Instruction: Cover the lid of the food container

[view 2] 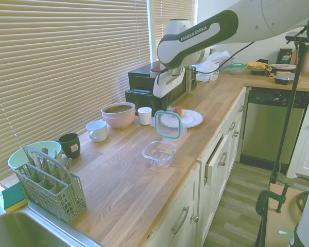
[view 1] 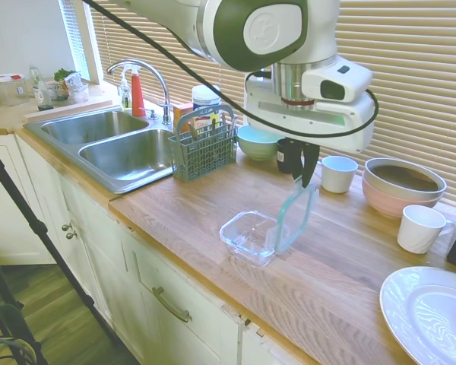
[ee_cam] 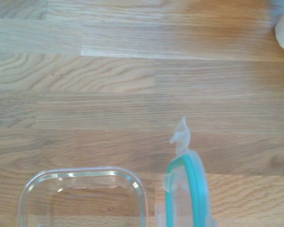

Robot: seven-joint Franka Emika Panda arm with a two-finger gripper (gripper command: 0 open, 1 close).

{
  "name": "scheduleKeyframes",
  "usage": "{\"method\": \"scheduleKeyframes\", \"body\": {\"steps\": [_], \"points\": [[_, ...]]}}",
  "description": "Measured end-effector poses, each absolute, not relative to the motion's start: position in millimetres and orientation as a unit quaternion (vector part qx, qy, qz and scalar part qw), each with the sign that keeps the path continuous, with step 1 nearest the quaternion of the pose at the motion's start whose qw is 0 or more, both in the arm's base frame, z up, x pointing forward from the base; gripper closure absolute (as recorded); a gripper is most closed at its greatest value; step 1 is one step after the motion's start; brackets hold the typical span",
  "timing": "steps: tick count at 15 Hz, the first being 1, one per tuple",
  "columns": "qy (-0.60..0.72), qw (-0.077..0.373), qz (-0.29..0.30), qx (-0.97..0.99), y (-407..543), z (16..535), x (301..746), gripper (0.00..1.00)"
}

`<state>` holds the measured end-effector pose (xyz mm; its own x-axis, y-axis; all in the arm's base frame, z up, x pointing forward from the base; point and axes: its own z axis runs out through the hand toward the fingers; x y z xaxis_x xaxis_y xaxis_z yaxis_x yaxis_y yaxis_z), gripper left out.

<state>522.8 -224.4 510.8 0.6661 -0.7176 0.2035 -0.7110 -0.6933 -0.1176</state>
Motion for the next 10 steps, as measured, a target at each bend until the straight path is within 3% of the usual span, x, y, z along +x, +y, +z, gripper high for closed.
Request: {"method": "scheduleKeyframes", "body": {"steps": [10], "points": [[0.374, -0.006, -0.107, -0.921, -189, 504, 535, 1.00]]}}
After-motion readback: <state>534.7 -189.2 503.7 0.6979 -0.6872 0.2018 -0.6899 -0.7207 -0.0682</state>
